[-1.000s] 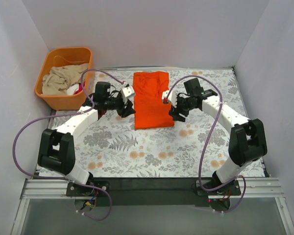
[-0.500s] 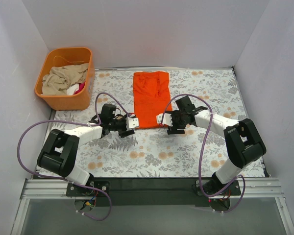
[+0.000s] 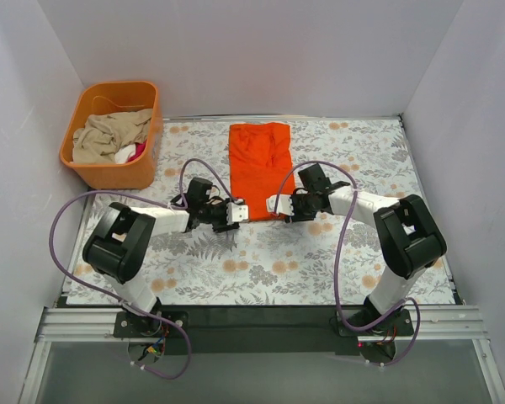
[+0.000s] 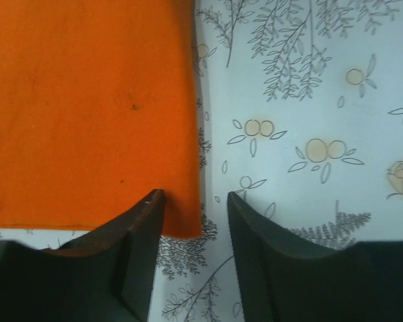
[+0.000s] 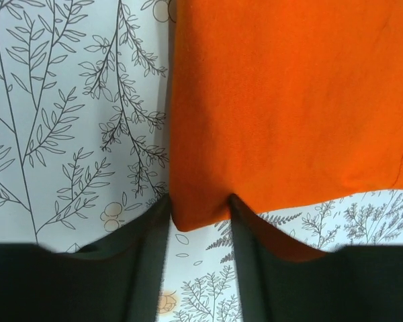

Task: Fold and stack the t-shirts
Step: Fold the tshirt

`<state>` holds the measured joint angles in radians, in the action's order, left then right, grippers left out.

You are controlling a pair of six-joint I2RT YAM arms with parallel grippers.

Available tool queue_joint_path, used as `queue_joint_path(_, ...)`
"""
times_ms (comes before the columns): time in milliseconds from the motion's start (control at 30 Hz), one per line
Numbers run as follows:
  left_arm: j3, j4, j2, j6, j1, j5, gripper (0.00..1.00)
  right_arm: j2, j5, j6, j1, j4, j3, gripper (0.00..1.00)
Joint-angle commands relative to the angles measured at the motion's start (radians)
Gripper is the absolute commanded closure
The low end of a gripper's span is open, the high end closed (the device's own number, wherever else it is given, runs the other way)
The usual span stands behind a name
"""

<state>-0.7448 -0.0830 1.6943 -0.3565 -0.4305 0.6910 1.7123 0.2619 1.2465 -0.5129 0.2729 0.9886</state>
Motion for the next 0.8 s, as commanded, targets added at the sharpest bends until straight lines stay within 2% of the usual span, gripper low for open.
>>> queue_joint_path(0, -0.034, -0.02, 0.018, -0.024, -0.005, -0.03, 0.62, 0.024, -0.003, 0.039, -0.009, -0.011, 0.007, 0.64)
queue_joint_path(100, -0.033, -0.009, 0.018, -0.03, -0.005, -0.039, 0.71, 0.03, -0.007, 0.045, -0.009, -0.012, -0.011, 0.81)
queue_joint_path(133, -0.028, -0.006, 0.013, -0.03, -0.004, -0.036, 0.77, 0.029, -0.007, 0.041, -0.009, -0.012, -0.014, 0.85)
queue_joint_path(167, -0.025, -0.003, 0.008, -0.032, -0.005, -0.03, 0.8, 0.029, -0.004, 0.027, -0.009, -0.012, -0.015, 0.95)
queue_joint_path(200, -0.016, 0.011, -0.002, -0.041, -0.004, -0.024, 0.84, 0.024, -0.001, 0.021, -0.009, -0.011, -0.015, 0.99)
queue_joint_path(233, -0.013, 0.017, -0.01, -0.044, -0.007, -0.016, 0.92, 0.021, 0.0, 0.015, -0.009, -0.011, -0.016, 0.99)
queue_joint_path(300, -0.002, 0.037, -0.031, -0.053, -0.01, -0.015, 0.99, 0.014, 0.002, 0.004, -0.009, -0.009, -0.016, 0.99)
queue_joint_path(633, 0.059, 0.201, -0.208, -0.047, -0.054, 0.013, 1.0, -0.131, 0.036, -0.016, -0.029, 0.086, -0.074, 0.99)
queue_joint_path(767, 0.093, 0.287, -0.345, -0.013, -0.076, 0.041, 1.0, -0.221, 0.062, -0.054, -0.056, 0.152, -0.113, 0.99)
